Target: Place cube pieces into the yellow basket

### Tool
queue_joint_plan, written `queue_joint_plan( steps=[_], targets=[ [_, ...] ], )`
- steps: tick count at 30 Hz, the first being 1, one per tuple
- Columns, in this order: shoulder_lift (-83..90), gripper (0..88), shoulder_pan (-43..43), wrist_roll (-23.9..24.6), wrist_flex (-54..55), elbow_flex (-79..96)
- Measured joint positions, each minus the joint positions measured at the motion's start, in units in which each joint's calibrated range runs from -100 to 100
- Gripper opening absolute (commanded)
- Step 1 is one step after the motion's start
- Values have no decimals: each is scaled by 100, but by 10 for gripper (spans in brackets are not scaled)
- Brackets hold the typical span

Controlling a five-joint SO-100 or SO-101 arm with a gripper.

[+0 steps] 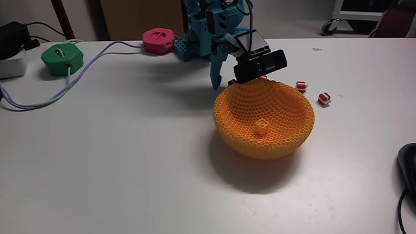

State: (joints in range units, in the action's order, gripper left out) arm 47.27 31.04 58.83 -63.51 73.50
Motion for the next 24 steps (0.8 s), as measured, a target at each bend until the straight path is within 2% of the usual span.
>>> queue_joint_plan(
  steps=[2,6,7,12,20,22,24],
  targets=[
    [0,183,10,-10,78,79],
    [0,11,10,-10,155,167],
    [0,0,0,-24,189,187],
    [0,0,-261,-269,-78,-49],
    [-207,0,-1093,-640,-3117,-3616],
    [-354,0,-1277,-679,-3128,-4374],
    [-512,0,-1383,-752,-2585,-4601]
  ],
)
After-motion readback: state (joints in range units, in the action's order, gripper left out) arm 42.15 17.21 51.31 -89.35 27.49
